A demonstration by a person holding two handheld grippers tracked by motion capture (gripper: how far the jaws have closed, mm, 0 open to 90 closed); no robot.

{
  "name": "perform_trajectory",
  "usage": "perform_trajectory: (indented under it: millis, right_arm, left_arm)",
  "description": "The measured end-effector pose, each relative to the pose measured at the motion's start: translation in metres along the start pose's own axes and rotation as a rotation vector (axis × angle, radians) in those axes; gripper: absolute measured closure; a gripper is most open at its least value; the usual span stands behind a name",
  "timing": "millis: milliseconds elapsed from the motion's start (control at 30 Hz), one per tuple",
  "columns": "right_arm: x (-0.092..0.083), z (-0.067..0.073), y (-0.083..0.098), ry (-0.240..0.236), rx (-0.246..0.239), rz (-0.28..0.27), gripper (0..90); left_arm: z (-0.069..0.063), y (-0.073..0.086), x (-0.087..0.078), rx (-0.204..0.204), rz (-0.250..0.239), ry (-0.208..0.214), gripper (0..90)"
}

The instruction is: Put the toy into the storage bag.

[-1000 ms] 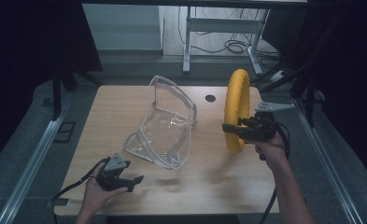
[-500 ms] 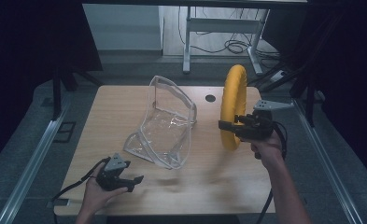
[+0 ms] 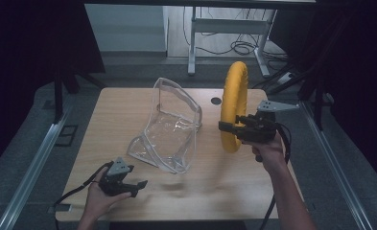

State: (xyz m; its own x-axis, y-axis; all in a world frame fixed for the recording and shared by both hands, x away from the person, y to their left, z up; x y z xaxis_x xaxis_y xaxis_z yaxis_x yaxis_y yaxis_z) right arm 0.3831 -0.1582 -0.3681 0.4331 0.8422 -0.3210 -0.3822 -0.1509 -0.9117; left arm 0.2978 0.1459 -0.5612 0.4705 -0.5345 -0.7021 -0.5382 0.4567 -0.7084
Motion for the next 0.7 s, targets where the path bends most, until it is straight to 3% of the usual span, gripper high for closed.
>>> perform_trajectory:
  millis: [700]
  right_arm:
    - [0.007, 0.023, -0.025, -0.045, -0.025, -0.054, 50.0]
  left_arm:
    - [0.000, 0.000, -0.001, 0.002, 0.001, 0.000, 21.5]
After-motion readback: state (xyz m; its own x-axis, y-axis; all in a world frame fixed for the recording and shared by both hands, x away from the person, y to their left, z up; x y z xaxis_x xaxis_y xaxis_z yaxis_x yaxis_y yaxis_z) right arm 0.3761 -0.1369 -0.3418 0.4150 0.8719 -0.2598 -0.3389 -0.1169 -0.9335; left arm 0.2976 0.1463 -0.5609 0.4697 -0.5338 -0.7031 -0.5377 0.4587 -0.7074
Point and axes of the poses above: each handheld gripper's, and its own axes: x roughly forward along the jaws, y roughly out of its underside, z roughly to its left, the point moved 9 cm from there along x, roughly forward along the jaws, and after that the axes turned 2 degrees about z, right-handed, at the moved point
